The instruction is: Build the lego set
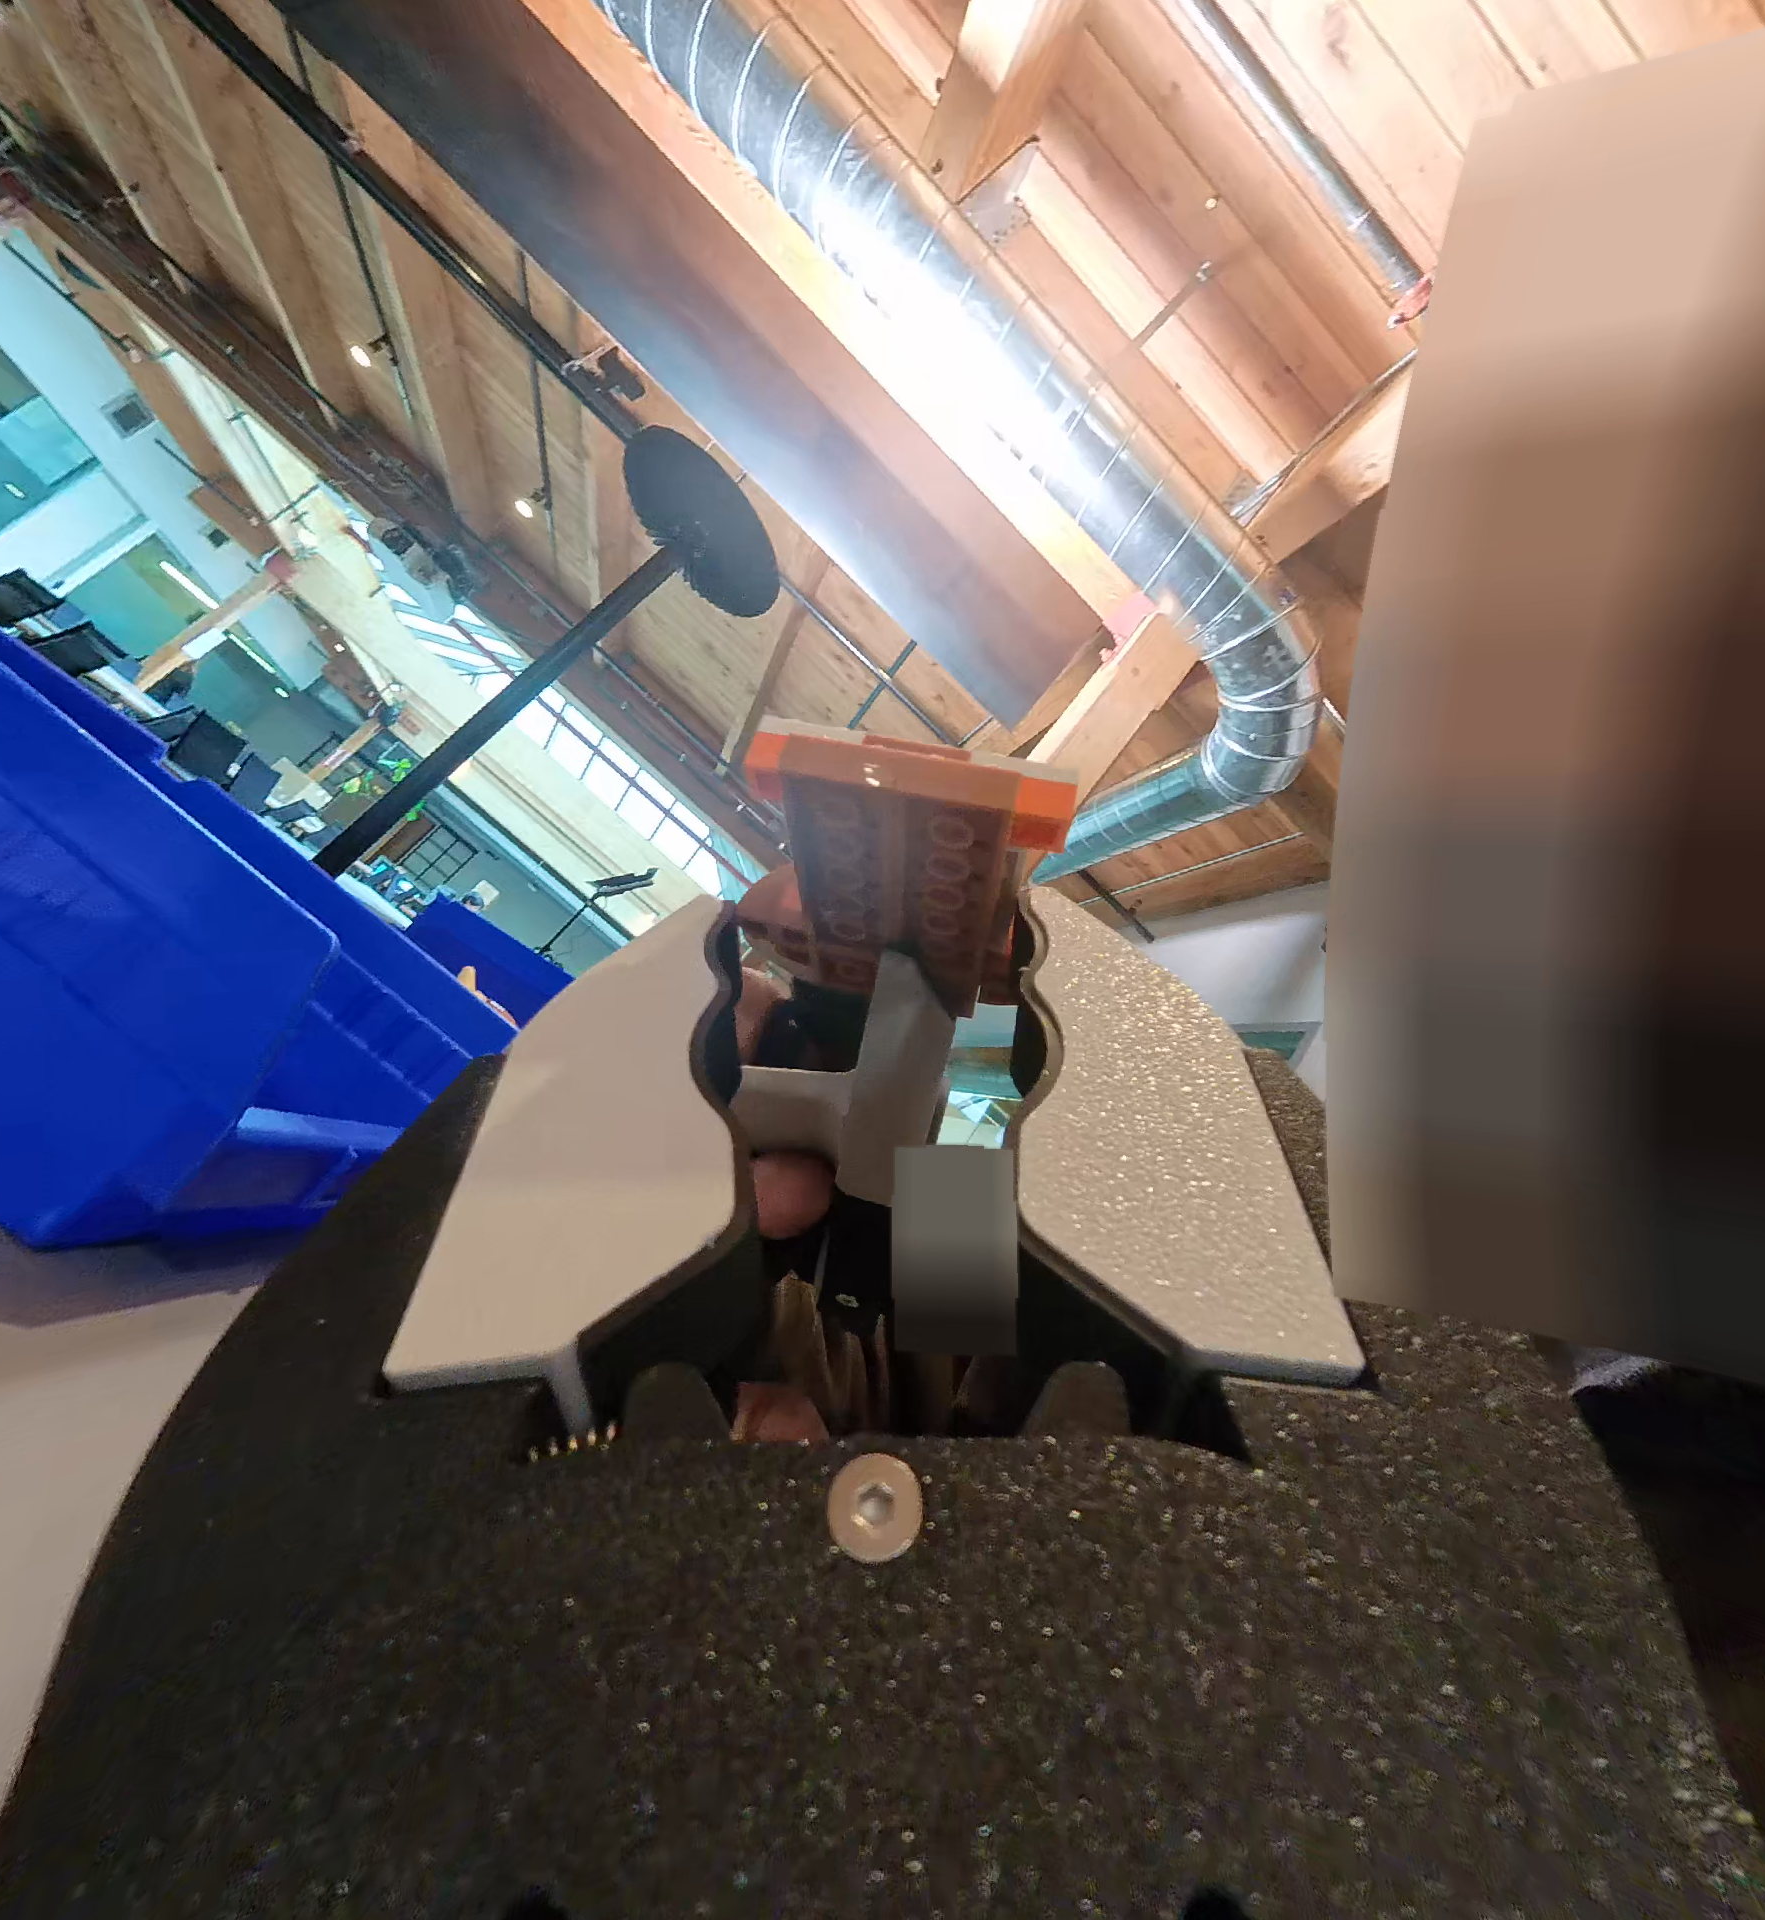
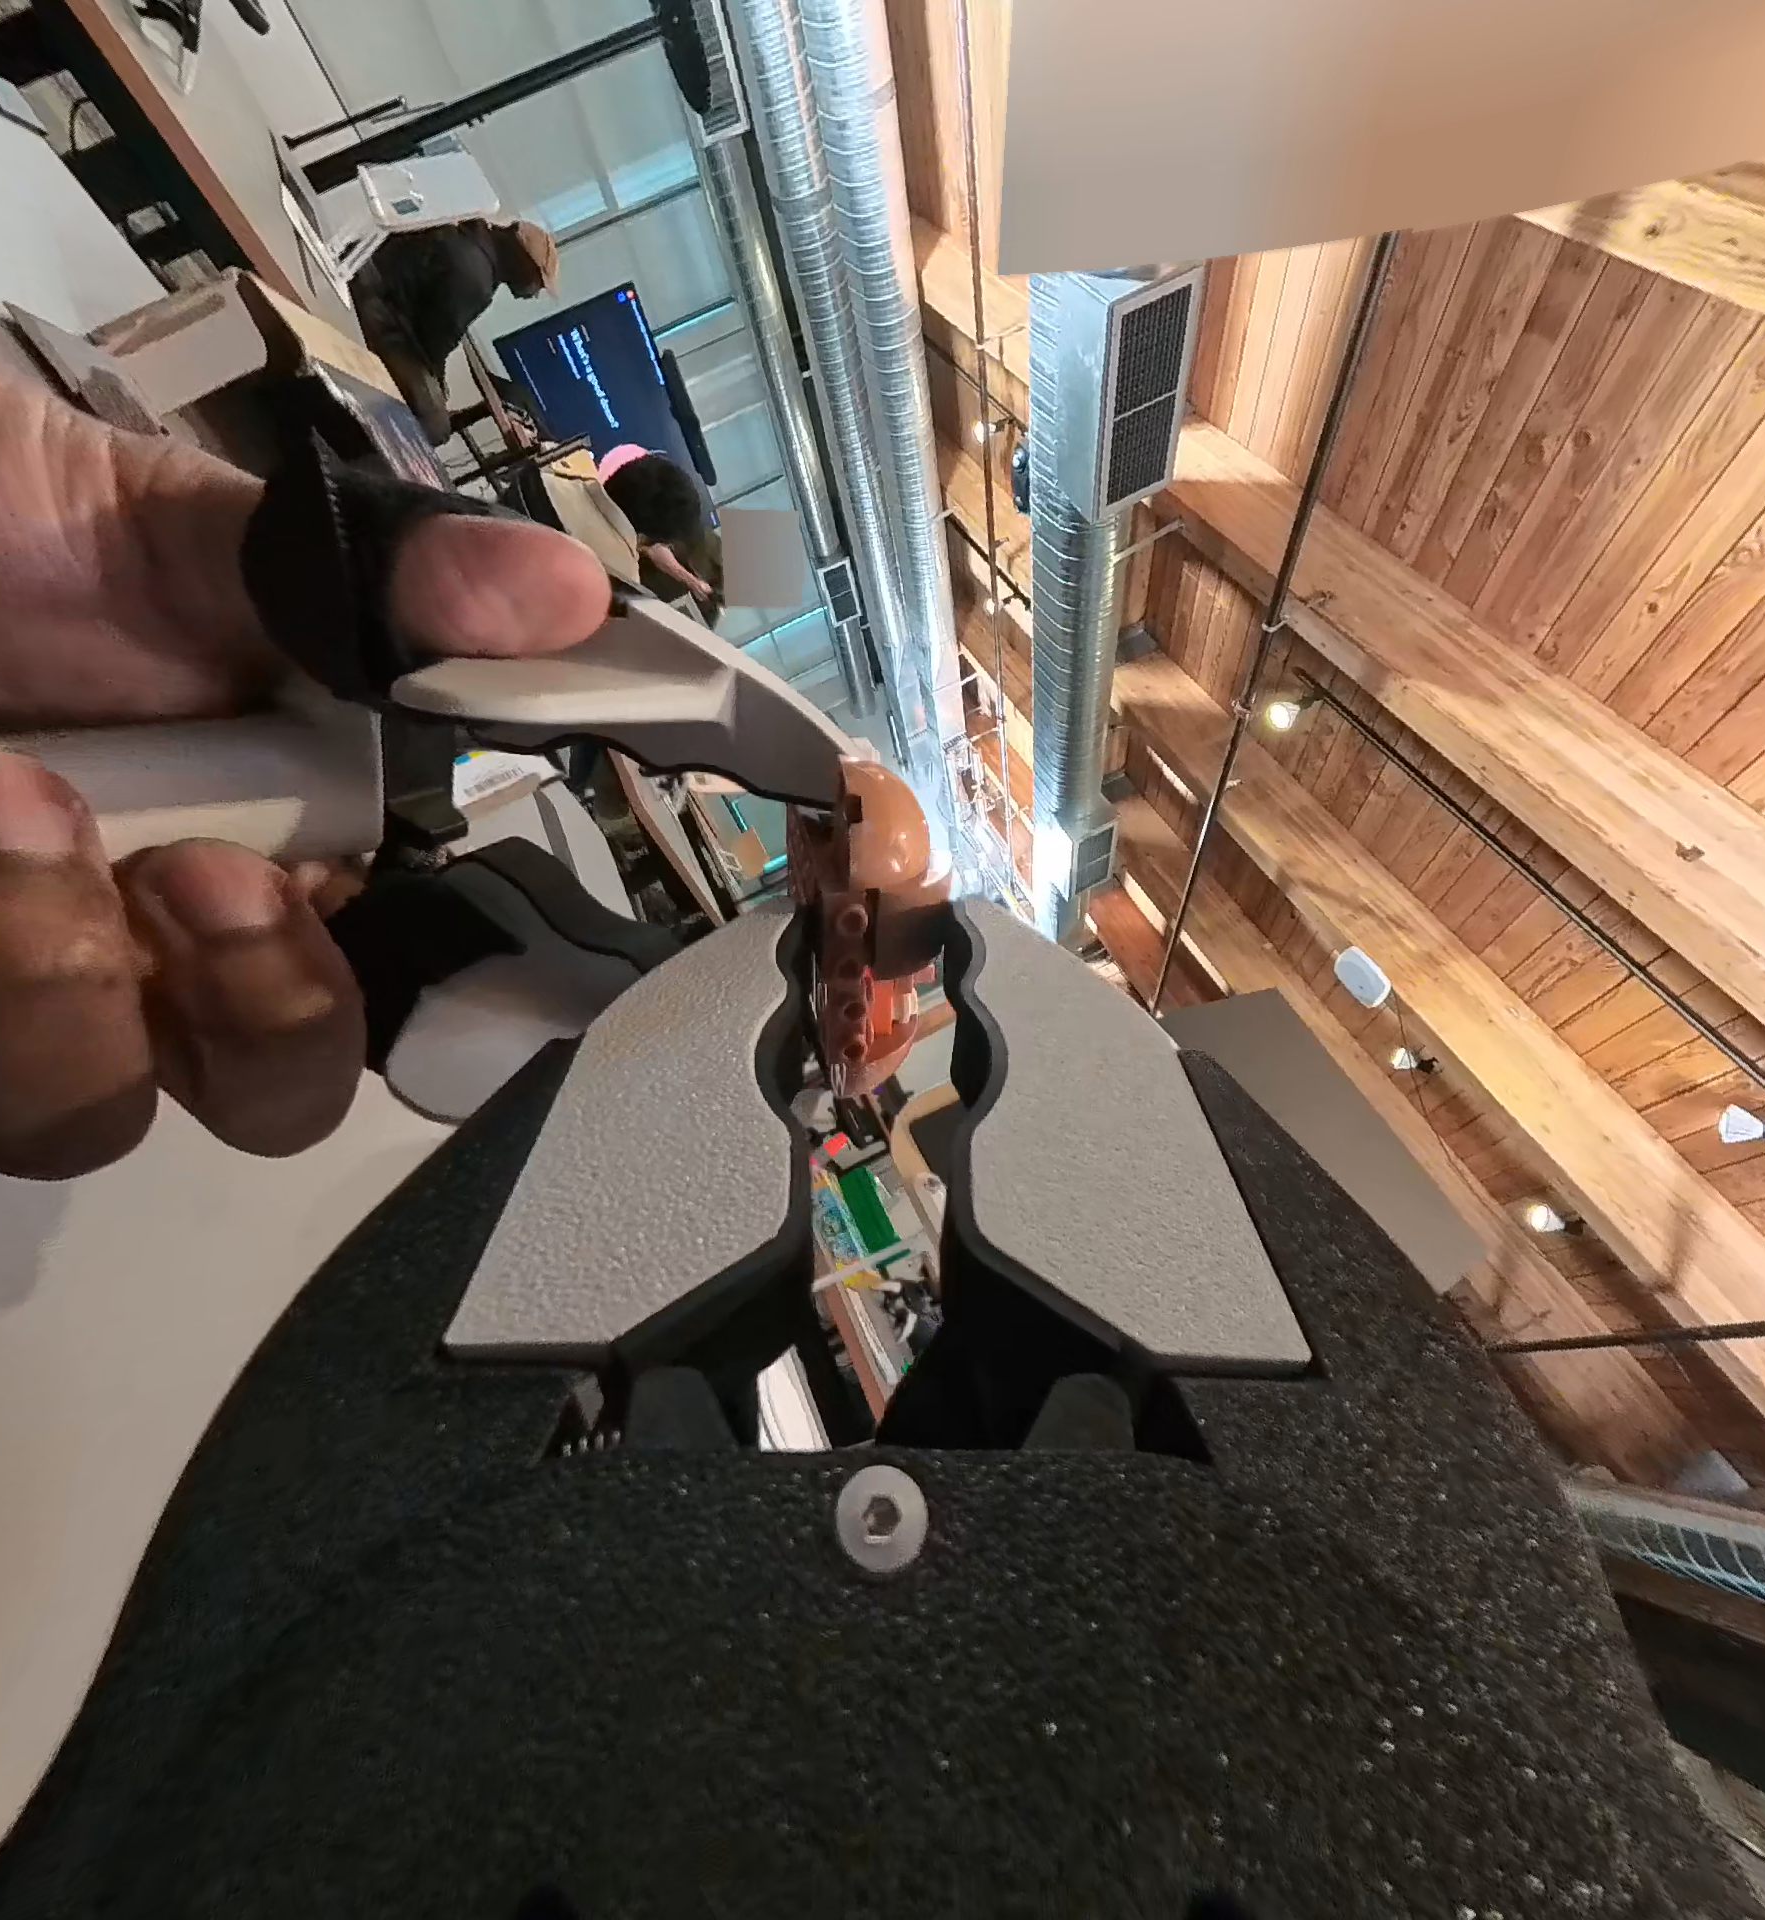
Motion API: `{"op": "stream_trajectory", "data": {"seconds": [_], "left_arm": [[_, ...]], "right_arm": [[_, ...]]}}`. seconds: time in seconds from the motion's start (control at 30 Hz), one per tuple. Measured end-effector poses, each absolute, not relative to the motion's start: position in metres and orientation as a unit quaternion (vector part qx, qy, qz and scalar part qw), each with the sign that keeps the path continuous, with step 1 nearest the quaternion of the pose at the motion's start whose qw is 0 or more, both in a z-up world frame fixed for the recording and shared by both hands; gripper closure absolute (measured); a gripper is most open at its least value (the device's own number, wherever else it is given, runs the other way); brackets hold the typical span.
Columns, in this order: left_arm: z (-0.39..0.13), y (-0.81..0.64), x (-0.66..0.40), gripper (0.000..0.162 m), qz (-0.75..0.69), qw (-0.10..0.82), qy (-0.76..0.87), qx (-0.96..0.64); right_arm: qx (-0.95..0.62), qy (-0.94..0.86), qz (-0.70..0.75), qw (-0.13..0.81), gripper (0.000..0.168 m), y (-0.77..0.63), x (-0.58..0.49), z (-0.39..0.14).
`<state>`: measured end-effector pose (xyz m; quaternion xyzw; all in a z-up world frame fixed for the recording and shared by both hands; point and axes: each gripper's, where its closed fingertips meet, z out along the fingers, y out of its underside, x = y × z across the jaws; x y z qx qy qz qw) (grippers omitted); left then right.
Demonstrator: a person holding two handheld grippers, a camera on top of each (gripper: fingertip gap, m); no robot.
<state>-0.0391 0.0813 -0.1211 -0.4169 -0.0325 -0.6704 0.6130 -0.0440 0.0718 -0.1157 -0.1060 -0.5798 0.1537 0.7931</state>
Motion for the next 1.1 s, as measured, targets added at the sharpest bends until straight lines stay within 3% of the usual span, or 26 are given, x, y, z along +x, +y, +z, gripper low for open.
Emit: {"op": "stream_trajectory", "data": {"seconds": [0.57,1.1], "left_arm": [[-0.105,0.061,-0.040,0.118,-0.694,0.634,0.006,-0.341],[-0.107,0.073,-0.039,0.120,-0.669,0.672,-0.055,-0.312]], "right_arm": [[-0.073,-0.569,0.161,0.803,0.145,0.052,-0.044,-0.112],[-0.084,-0.548,0.126,0.823,0.144,0.063,-0.039,-0.113]]}}
